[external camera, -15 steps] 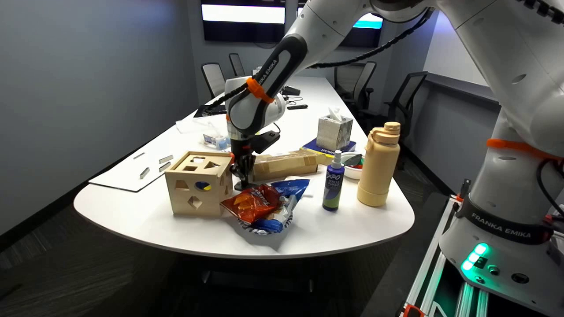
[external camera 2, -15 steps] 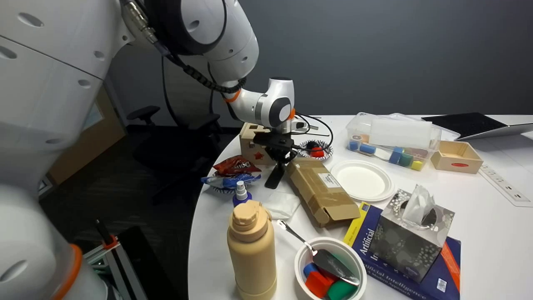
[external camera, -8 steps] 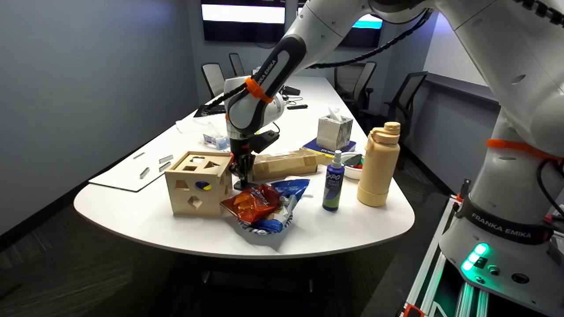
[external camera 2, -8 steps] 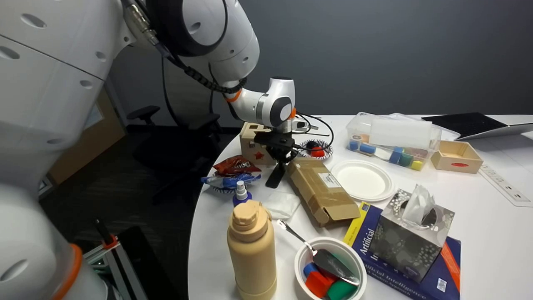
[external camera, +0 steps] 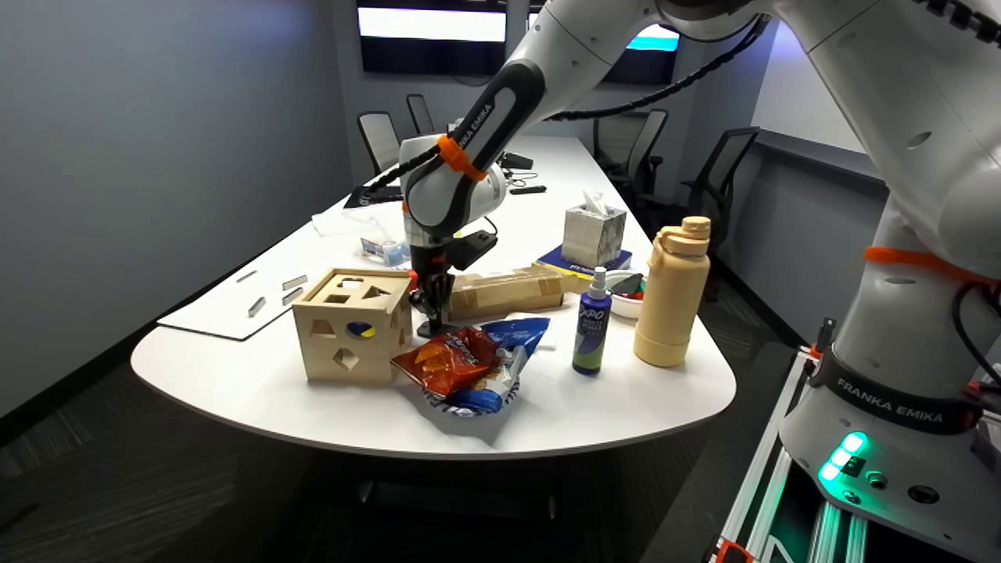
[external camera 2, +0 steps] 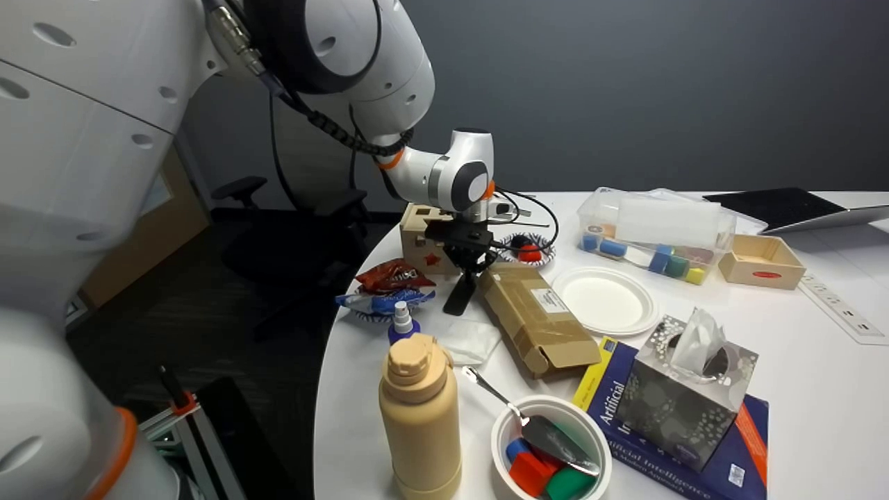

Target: Press a button on the remote

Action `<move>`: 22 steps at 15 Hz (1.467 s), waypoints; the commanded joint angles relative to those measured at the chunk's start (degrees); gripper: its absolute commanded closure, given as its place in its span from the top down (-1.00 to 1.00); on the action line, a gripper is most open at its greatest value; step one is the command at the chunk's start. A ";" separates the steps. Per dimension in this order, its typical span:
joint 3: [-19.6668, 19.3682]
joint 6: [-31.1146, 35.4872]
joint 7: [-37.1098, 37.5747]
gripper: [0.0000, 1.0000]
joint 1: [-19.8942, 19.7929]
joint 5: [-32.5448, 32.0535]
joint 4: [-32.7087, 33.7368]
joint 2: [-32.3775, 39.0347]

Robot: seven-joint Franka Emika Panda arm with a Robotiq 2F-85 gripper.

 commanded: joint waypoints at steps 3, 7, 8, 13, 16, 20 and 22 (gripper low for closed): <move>1.65 1.90 -3.98 -1.00 -2.28 1.14 -5.52 -3.73; 1.87 4.31 -4.87 -1.00 -2.54 0.63 -9.42 -6.73; 1.73 5.05 -4.78 -1.00 -2.41 0.47 -10.34 -7.50; 1.49 3.41 -4.78 -0.48 -1.82 -0.10 -14.57 -12.96; 1.07 1.97 -3.72 -0.19 -1.20 -0.50 -16.77 -16.61; 0.97 -0.40 -3.04 0.43 -0.52 -1.09 -18.72 -21.11; 1.07 -1.82 -2.91 0.74 -0.32 -1.11 -18.97 -22.60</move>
